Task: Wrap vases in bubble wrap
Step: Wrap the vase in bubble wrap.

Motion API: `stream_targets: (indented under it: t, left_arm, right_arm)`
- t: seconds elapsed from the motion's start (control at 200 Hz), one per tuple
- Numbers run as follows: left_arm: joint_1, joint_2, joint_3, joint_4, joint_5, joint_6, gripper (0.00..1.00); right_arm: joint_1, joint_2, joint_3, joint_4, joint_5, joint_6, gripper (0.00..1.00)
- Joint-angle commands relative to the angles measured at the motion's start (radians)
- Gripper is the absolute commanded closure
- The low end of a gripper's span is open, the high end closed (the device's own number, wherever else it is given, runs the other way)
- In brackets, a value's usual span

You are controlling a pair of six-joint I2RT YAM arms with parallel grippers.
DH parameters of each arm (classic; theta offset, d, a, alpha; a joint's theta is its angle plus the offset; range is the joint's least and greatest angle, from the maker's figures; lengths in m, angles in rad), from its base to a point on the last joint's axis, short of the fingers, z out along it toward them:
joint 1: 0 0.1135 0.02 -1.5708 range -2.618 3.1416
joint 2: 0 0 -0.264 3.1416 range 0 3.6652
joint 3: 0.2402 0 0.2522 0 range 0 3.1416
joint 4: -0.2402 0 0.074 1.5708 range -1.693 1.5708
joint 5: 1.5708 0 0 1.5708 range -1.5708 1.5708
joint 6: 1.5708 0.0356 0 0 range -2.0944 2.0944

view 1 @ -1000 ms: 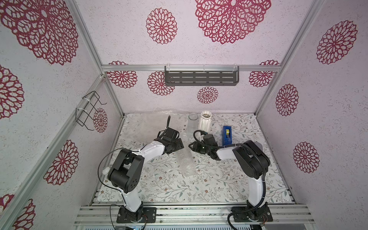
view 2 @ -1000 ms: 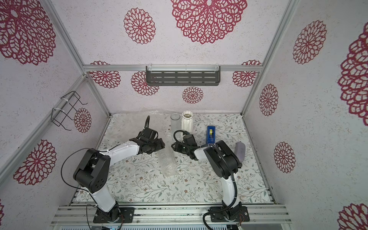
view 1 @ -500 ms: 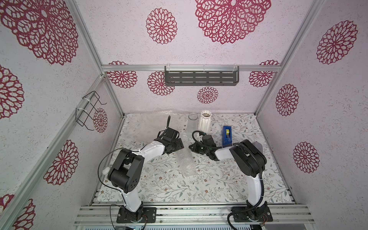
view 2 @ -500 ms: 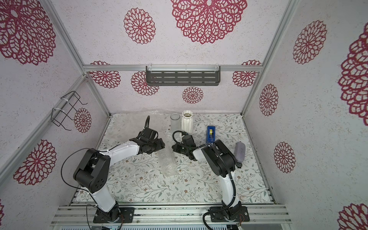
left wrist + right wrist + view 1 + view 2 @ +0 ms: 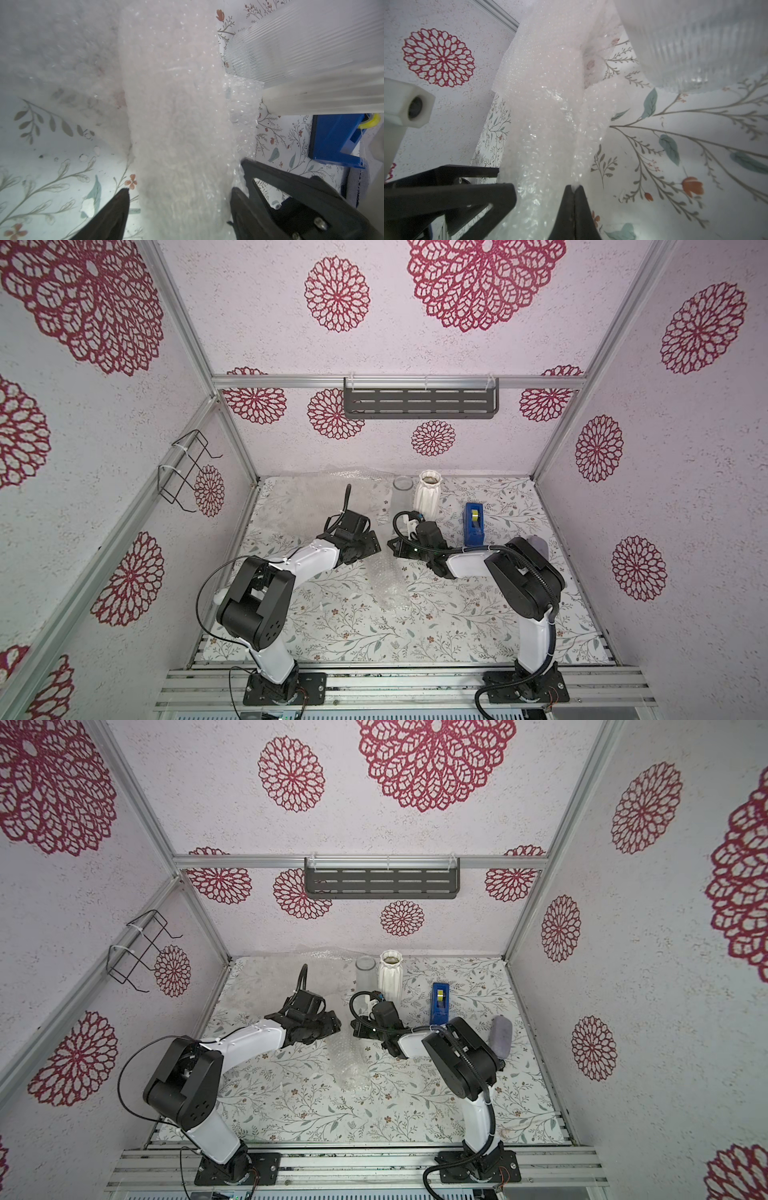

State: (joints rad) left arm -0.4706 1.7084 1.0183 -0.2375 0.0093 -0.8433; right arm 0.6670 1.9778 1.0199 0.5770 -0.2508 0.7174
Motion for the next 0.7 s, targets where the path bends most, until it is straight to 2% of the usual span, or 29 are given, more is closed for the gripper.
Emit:
stream_targets:
  t: [0.0, 0.145, 0.38, 0.696]
  left_arm:
    - [0.013, -0.019, -0.035, 0.004, 0.029, -0.002, 0.22]
    - [0.034, -0.032, -0.037, 0.043, 0.071, -0.002, 0.21]
    - [0.077, -0.067, -0.058, 0.15, 0.172, 0.0, 0.07]
    - [0.102, -0.072, -0.044, 0.195, 0.231, 0.012, 0.0]
  right_arm:
    - [0.016, -0.045, 0.015, 0.001, 0.031, -0.044, 1.0]
    - [0.037, -0.049, 0.022, 0.016, 0.022, -0.048, 1.0]
    - [0.081, -0.039, 0.052, 0.02, 0.021, -0.063, 1.0]
    - [0.118, -0.011, 0.104, 0.014, 0.012, -0.077, 1.0]
